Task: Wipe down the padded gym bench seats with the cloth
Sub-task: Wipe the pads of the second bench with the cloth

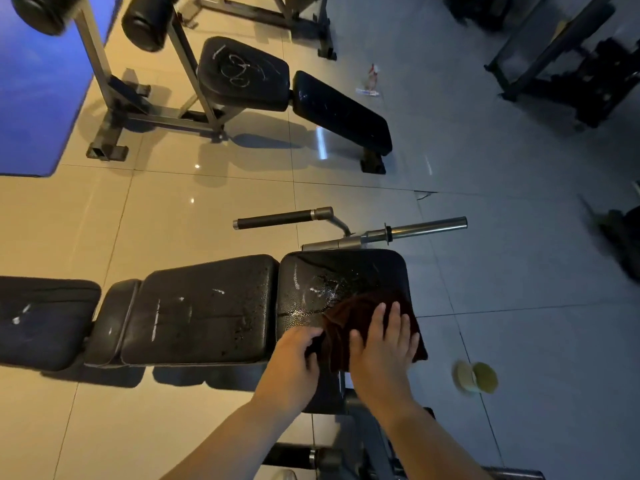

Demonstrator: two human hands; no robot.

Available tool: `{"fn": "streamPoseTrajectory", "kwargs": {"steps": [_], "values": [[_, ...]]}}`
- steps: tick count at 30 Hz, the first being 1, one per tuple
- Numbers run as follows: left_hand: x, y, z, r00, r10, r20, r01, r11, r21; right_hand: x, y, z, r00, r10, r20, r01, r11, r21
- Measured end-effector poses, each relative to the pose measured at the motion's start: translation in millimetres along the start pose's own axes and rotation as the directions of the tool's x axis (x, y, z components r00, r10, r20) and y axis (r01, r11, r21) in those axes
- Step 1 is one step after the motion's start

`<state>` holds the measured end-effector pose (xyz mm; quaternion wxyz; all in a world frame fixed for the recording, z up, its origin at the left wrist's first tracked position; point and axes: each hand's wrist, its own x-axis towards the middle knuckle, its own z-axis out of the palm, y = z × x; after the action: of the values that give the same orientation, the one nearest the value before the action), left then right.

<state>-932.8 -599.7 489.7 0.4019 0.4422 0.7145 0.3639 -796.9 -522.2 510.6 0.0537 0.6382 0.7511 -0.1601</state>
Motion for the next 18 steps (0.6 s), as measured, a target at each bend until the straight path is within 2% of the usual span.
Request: {"fn": "streamPoseTrajectory", "kwargs": {"steps": [2, 4, 7, 11, 13, 15, 18], "values": [[2.6, -13.7, 0.1, 0.994, 0.106, 0.003, -0.106, 0.988, 0.110, 6.5, -11.4, 18.9, 1.000, 0.015, -0.023, -0.017, 0.996, -0.087], [5.8, -23.7, 2.4, 0.985, 0.164, -0.044, -0.151, 0.965, 0.213, 18.0, -21.5, 30.2, 0.997, -0.021, -0.079, 0.009, 0.988, -0.154], [15.4, -38.7, 7.0, 0.963, 0.201, -0.179, -0.135, 0.936, 0.326, 27.3, -28.4, 41.4, 0.974, -0.176, -0.145, 0.136, 0.959, -0.250], [26.3, -58.8, 11.9, 0.923, 0.322, -0.209, -0.201, 0.869, 0.452, 18.9, 0.9, 46.6, 0.909, -0.406, -0.101, 0.349, 0.869, -0.350], [24.0, -66.0, 15.3, 0.911, 0.340, -0.233, -0.202, 0.861, 0.468, 19.6, 25.3, 41.4, 0.879, -0.471, -0.076, 0.403, 0.818, -0.410], [20.9, -68.9, 20.8, 0.898, 0.339, -0.280, -0.194, 0.877, 0.439, 30.4, 34.9, 33.1, 0.895, -0.433, -0.109, 0.353, 0.835, -0.421], [23.1, -71.5, 32.4, 0.875, 0.335, -0.348, -0.170, 0.888, 0.428, 55.1, 8.4, 31.0, 0.934, -0.304, -0.188, 0.230, 0.914, -0.336]]}}
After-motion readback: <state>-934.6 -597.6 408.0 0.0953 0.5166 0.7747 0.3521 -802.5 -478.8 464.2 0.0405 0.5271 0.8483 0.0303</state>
